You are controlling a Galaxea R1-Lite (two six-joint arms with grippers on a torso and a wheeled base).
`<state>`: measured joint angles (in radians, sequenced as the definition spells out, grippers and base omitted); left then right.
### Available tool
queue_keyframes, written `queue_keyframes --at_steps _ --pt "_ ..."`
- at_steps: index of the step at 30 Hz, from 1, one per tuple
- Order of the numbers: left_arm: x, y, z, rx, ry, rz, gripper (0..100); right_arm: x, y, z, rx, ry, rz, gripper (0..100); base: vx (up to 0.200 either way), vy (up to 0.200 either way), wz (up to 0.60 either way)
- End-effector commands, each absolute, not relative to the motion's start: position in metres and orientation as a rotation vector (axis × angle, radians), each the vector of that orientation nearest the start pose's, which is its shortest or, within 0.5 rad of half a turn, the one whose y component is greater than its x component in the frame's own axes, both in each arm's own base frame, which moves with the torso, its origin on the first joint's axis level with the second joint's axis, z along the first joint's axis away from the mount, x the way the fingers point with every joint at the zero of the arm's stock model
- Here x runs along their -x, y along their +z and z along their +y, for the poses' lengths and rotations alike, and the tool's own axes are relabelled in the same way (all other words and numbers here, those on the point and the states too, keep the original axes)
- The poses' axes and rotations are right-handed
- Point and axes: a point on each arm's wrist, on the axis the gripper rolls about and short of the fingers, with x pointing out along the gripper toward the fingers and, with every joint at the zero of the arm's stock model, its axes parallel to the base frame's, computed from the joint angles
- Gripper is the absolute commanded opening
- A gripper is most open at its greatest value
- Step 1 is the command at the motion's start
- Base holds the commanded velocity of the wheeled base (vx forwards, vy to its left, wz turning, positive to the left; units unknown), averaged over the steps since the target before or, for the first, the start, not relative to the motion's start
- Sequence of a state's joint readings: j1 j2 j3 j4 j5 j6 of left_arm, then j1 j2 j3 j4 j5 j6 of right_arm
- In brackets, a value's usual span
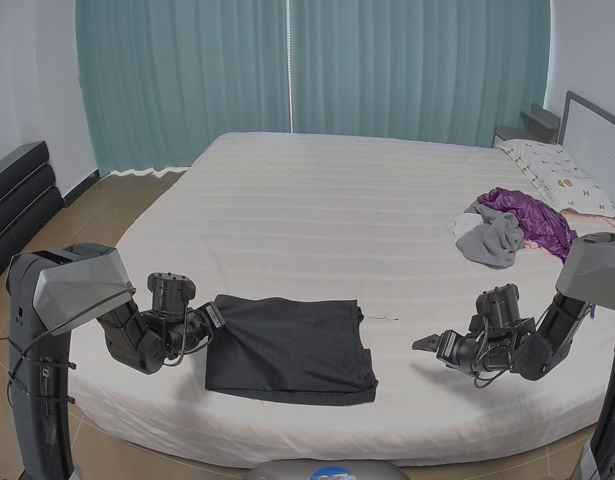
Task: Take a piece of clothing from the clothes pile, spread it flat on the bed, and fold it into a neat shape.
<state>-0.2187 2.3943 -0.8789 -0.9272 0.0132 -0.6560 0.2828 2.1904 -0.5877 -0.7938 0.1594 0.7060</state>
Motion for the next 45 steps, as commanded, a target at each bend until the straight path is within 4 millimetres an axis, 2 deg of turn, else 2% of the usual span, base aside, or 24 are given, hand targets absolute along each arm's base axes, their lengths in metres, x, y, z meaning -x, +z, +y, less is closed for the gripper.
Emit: queue_keyframes --at_steps 1,20,21,28,34,37,41,42,43,45 --pt "-0.382 -0.025 -0.084 0.567 0.003 0.628 0 -0.301 -0.007 0.092 -0.604 0.115 0.923 100 0.000 0.200 0.00" --pt "-0.379 -0.025 -0.087 0.568 -0.002 0.637 0 -0.304 -0.005 0.095 -0.605 0.134 0.892 100 0.000 0.011 0.00" --pt "-0.379 -0.025 -0.087 0.571 -0.001 0.637 100 -0.304 -0.005 0.095 -0.606 0.133 0.892 100 0.000 0.000 0.00" --pt "-0.378 -0.017 -0.086 0.576 -0.004 0.619 100 -0.303 -0.003 0.091 -0.611 0.122 0.881 100 0.000 0.000 0.00" --pt "-0.374 0.002 -0.079 0.586 0.000 0.582 100 -0.301 0.011 0.084 -0.626 0.124 0.822 100 0.000 0.000 0.00" --pt "-0.368 0.023 -0.073 0.596 0.007 0.536 100 -0.295 0.028 0.076 -0.633 0.113 0.770 100 0.000 0.000 0.00" --pt "-0.364 0.037 -0.069 0.614 0.011 0.503 100 -0.290 0.039 0.070 -0.639 0.099 0.733 100 0.000 0.000 0.00" --pt "-0.361 0.048 -0.066 0.624 0.020 0.474 100 -0.285 0.049 0.065 -0.646 0.093 0.702 100 0.000 0.000 0.00" --pt "-0.360 0.048 -0.065 0.625 0.022 0.470 100 -0.285 0.050 0.064 -0.647 0.093 0.699 100 0.000 0.000 0.00" --pt "-0.356 0.064 -0.060 0.632 0.041 0.405 100 -0.276 0.064 0.056 -0.650 0.062 0.643 100 0.000 0.000 0.00"
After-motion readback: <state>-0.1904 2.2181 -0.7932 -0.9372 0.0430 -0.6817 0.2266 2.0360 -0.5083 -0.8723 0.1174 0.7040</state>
